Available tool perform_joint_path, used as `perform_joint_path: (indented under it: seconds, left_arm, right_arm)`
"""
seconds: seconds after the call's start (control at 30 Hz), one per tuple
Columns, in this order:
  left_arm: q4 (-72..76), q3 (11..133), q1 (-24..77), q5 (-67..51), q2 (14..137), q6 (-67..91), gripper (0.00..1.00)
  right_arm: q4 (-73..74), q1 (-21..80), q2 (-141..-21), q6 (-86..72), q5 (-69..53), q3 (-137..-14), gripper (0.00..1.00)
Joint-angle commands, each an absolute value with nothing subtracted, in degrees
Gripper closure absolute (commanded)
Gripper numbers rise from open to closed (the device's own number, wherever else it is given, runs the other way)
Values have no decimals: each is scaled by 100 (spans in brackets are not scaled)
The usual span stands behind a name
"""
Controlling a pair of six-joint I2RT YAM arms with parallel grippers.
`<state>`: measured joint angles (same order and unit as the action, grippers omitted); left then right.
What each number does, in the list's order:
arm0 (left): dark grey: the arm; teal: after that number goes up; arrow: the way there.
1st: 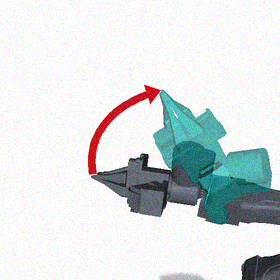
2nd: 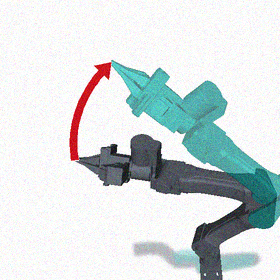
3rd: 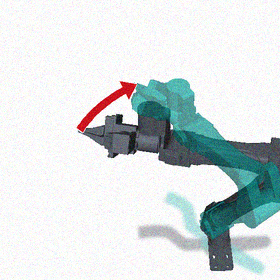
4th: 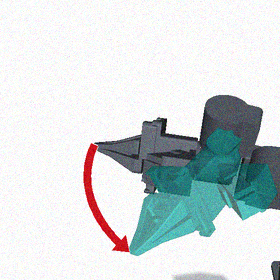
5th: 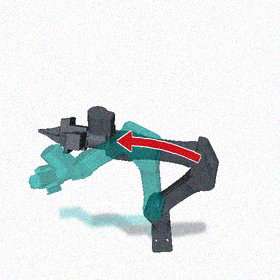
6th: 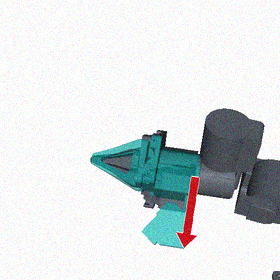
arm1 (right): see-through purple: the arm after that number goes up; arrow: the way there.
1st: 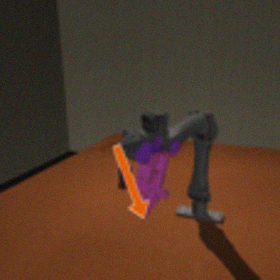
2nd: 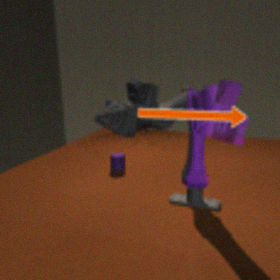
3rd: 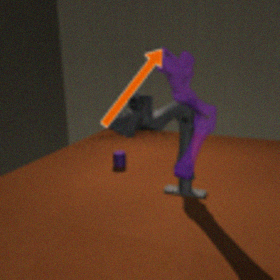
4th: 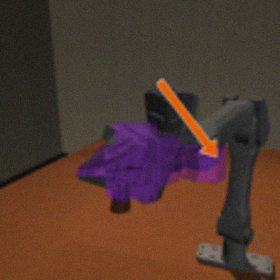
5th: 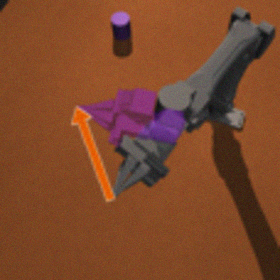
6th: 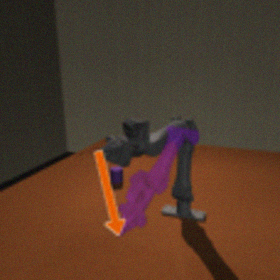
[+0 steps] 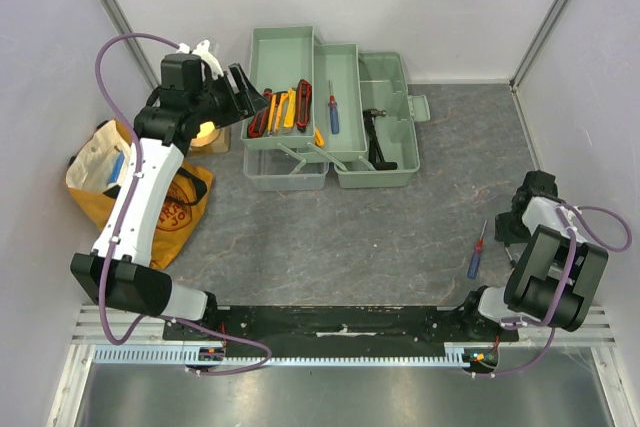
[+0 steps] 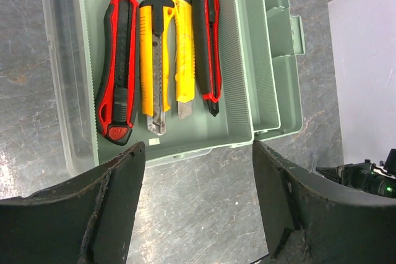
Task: Pack the tool kit
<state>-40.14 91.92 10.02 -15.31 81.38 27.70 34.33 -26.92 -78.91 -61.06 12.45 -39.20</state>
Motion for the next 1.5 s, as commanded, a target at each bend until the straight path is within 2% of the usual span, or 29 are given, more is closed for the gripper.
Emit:
perform_joint_path:
  seconds: [0.0,0.03,0.1,0.17,0.27,0.57,0.73,1.03,1.27,1.47]
  left_arm:
    - [-3823,9106,984,-1468,7893,2558,25]
    - [-3823,9097,976,-1485,7884,2566,25]
    - [-3815,9097,976,-1581,7875,2558,25]
    - [-3814,9114,975,-1643,7875,2540,25]
    - [-3823,9097,984,-1722,7866,2531,25]
    - [-3832,8824,976,-2153,7787,2672,25]
    - [-3823,8807,1002,-2407,7796,2672,26]
    - [-3454,8736,1291,-3445,7761,2330,27]
    - [-3366,8842,2582,-3700,7927,1284,27]
    - [-3226,8710,3391,-4139,8261,915,28]
  right_arm:
    - [3928,-2698,-7884,-5618,1134,-4270,95]
    - [4042,-2698,-7814,-5503,1195,-4376,90]
    - [4244,-2698,-7656,-5327,1370,-4613,72]
    - [4490,-2681,-7638,-5160,1511,-4894,61]
    - [4562,-2681,-7524,-5080,1556,-5001,55]
    - [4764,-2716,-7286,-5352,3049,-4800,59]
    - [4755,-2751,-7619,-5441,3120,-4474,59]
    - [4368,-2760,-8103,-5089,1970,-3912,64]
    - [4122,-2593,-8218,-4948,714,-3551,68]
    - [3999,-1698,-8086,-5133,141,-3358,69]
